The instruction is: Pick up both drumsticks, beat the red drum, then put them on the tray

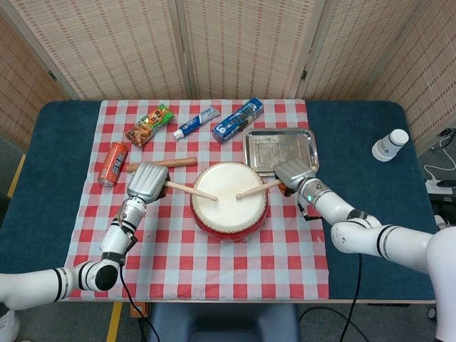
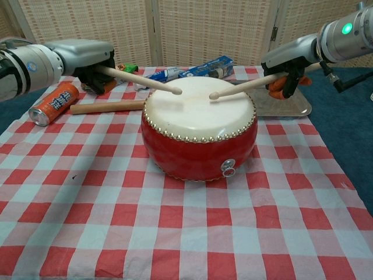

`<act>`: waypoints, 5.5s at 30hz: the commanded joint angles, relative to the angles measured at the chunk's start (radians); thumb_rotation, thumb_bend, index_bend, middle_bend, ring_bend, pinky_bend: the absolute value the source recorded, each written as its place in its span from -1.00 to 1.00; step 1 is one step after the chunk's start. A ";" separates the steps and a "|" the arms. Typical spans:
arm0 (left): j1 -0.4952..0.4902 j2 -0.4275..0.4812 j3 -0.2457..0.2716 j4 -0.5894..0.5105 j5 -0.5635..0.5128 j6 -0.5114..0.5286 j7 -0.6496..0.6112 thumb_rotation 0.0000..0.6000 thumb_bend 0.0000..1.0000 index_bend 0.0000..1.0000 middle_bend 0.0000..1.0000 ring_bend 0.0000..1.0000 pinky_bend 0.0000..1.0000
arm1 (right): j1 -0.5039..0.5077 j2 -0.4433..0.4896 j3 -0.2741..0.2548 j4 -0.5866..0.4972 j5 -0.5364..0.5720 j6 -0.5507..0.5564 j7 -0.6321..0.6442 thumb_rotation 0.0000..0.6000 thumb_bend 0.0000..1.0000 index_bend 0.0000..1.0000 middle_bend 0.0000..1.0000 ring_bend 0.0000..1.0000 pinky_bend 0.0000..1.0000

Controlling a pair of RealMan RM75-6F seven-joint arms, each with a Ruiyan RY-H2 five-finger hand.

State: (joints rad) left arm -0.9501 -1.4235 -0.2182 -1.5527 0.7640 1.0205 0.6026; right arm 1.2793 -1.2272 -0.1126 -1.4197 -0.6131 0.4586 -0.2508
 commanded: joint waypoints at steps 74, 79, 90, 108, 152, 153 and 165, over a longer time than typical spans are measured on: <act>0.103 0.093 -0.015 -0.073 0.108 0.047 -0.206 1.00 0.64 1.00 1.00 0.96 1.00 | -0.113 0.039 0.164 -0.015 -0.091 0.087 0.116 1.00 1.00 1.00 0.89 0.83 0.61; 0.122 0.098 -0.003 -0.060 0.124 0.045 -0.224 1.00 0.63 1.00 1.00 0.96 1.00 | -0.148 0.031 0.180 0.079 -0.113 0.048 0.174 1.00 1.00 1.00 0.89 0.82 0.61; 0.157 0.116 0.010 -0.051 0.168 0.050 -0.250 1.00 0.63 1.00 1.00 0.96 1.00 | -0.146 -0.202 0.138 0.462 -0.094 -0.103 0.179 1.00 0.88 1.00 0.89 0.75 0.60; 0.214 0.178 0.001 -0.071 0.209 0.058 -0.316 1.00 0.63 1.00 1.00 0.97 1.00 | -0.088 -0.541 0.216 1.036 -0.175 -0.307 0.244 1.00 -0.07 0.82 0.49 0.15 0.20; 0.187 0.172 -0.025 -0.160 0.269 0.062 -0.213 1.00 0.63 1.00 1.00 0.96 1.00 | -0.310 0.178 0.396 -0.047 -0.330 0.039 0.310 1.00 -0.80 -0.60 -0.41 -0.55 -0.30; 0.180 0.170 -0.025 -0.161 0.262 0.060 -0.193 1.00 0.63 1.00 1.00 0.96 1.00 | -0.315 0.204 0.394 -0.096 -0.315 0.054 0.302 1.00 -0.82 -0.60 -0.41 -0.55 -0.30; 0.102 0.098 -0.037 -0.166 0.143 0.066 -0.009 1.00 0.63 1.00 1.00 0.95 1.00 | -0.305 0.263 0.404 -0.376 -0.199 0.125 0.300 1.00 -0.84 -0.39 -0.35 -0.43 -0.24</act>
State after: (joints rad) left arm -0.8341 -1.3114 -0.2521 -1.7190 0.9265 1.0840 0.5711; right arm 0.9669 -0.9626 0.2892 -1.7777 -0.8293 0.5780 0.0520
